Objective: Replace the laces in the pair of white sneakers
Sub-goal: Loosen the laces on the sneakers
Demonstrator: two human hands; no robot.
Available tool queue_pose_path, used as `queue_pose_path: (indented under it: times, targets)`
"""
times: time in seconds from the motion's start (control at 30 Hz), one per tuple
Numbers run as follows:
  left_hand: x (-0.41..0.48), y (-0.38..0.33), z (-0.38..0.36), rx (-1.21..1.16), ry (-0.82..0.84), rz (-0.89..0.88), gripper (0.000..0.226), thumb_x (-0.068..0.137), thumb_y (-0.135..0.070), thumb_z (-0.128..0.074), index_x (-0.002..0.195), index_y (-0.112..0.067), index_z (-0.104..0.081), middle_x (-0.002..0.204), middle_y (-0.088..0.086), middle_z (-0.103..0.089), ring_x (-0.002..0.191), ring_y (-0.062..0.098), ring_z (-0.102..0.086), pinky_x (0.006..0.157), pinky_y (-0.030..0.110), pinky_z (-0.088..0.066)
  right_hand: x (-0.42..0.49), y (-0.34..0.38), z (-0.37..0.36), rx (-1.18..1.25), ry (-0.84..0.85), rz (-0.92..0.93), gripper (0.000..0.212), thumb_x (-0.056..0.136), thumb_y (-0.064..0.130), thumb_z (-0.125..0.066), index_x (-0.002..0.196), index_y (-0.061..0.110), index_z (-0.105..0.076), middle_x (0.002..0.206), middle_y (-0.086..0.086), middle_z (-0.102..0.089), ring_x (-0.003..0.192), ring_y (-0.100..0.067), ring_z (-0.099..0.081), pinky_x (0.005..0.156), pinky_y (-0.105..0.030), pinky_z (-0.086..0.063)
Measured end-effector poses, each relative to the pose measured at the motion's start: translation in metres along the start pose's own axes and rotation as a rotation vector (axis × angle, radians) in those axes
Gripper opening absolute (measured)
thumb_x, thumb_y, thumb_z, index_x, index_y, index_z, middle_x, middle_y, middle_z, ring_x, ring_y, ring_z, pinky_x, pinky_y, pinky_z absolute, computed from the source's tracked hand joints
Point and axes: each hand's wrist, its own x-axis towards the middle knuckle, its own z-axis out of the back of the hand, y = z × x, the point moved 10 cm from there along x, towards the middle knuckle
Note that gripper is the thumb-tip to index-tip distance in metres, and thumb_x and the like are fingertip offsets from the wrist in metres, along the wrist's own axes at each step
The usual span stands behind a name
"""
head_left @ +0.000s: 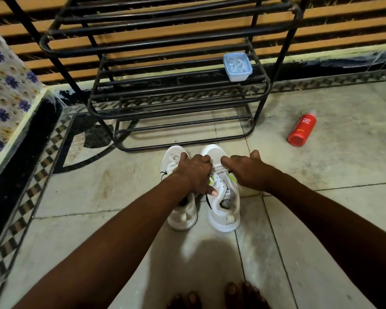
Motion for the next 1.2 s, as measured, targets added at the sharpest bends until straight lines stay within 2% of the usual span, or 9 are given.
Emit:
queue_pose_path:
  times: [0.17,0.33,0.53,0.7,0.77,0.9,1.0,1.07,1.2]
  targets:
    - [0.003,-0.002,-0.001,0.004,-0.010,-0.016,0.078,0.074,-0.079,-0.067,0.126,-0.022,-0.061,0.128,-0.002,-0.048,0.129,0.023,-0.046,0.102,0.053,-0.031,0.008,0.004,0.008,-0.203,-0.048,-0.002,0.016,0.082,0.007,-0.055,0.093,0.017,-0.059,0.099,-0.002,-0.050,0.088,-0.026,-0.060,0.074,-0.039,-0.018]
    - [0.005,0.002,-0.002,-0.026,-0.051,-0.023,0.079,0.071,-0.081,-0.068,0.121,-0.020,-0.058,0.124,-0.002,-0.048,0.127,0.023,-0.047,0.097,0.051,-0.032,-0.004,-0.013,0.063,0.226,-0.449,-0.138,0.019,0.086,0.016,-0.071,0.080,0.022,-0.054,0.095,0.008,-0.040,0.092,-0.018,-0.049,0.075,-0.035,-0.018]
    - [0.005,0.004,-0.004,-0.034,-0.052,-0.022,0.077,0.070,-0.081,-0.068,0.117,-0.021,-0.058,0.124,-0.003,-0.047,0.126,0.023,-0.047,0.097,0.051,-0.032,-0.024,-0.033,0.030,1.423,-0.610,-0.468,0.017,0.091,-0.011,-0.055,0.076,-0.005,-0.052,0.091,-0.022,-0.070,0.086,-0.033,-0.071,0.077,-0.045,-0.057]
    - [0.004,0.003,-0.005,-0.008,-0.027,-0.028,0.082,0.073,-0.081,-0.065,0.128,-0.021,-0.059,0.131,-0.003,-0.047,0.130,0.023,-0.044,0.101,0.053,-0.033,-0.029,-0.074,0.015,1.974,-0.864,-0.724,0.038,0.088,-0.019,-0.030,0.071,0.014,-0.037,0.068,-0.011,-0.046,0.051,-0.016,-0.040,0.054,-0.028,-0.037]
    - [0.004,0.002,-0.004,0.001,-0.022,-0.026,0.083,0.073,-0.082,-0.064,0.130,-0.022,-0.059,0.134,-0.003,-0.046,0.132,0.023,-0.043,0.102,0.052,-0.033,-0.022,-0.083,0.031,1.815,-0.747,-0.601,0.037,0.093,-0.015,-0.033,0.074,0.017,-0.038,0.069,-0.010,-0.044,0.051,-0.014,-0.036,0.050,-0.024,-0.032]
    - [0.003,0.002,-0.003,0.003,-0.018,-0.025,0.081,0.074,-0.081,-0.064,0.130,-0.023,-0.060,0.132,-0.003,-0.046,0.131,0.023,-0.043,0.100,0.051,-0.033,-0.004,-0.029,0.050,0.509,-0.212,-0.051,0.015,0.100,0.019,-0.051,0.090,0.009,-0.053,0.081,-0.009,-0.055,0.073,-0.026,-0.053,0.063,-0.030,-0.040]
    - [0.002,0.001,-0.002,0.012,-0.007,-0.026,0.082,0.074,-0.082,-0.064,0.132,-0.023,-0.060,0.134,-0.002,-0.046,0.132,0.024,-0.042,0.102,0.052,-0.033,-0.004,0.000,0.010,0.077,0.159,0.052,0.022,0.094,0.014,-0.058,0.115,0.009,-0.062,0.102,-0.011,-0.061,0.098,-0.027,-0.058,0.082,-0.040,-0.049]
    - [0.001,0.001,-0.002,0.011,-0.002,-0.024,0.083,0.074,-0.082,-0.064,0.132,-0.023,-0.059,0.134,-0.002,-0.046,0.132,0.024,-0.042,0.103,0.053,-0.033,0.001,0.001,0.024,0.060,0.033,0.039,0.015,0.094,0.012,-0.057,0.103,0.006,-0.066,0.099,-0.013,-0.063,0.099,-0.031,-0.058,0.084,-0.042,-0.049]
    - [0.002,0.000,-0.002,0.002,-0.004,-0.024,0.077,0.074,-0.081,-0.065,0.125,-0.023,-0.061,0.131,-0.003,-0.046,0.132,0.023,-0.042,0.101,0.052,-0.033,-0.018,-0.030,0.087,0.493,-0.646,-0.159,0.012,0.086,-0.002,-0.064,0.077,0.005,-0.067,0.075,-0.007,-0.065,0.073,-0.021,-0.055,0.076,-0.029,-0.037]
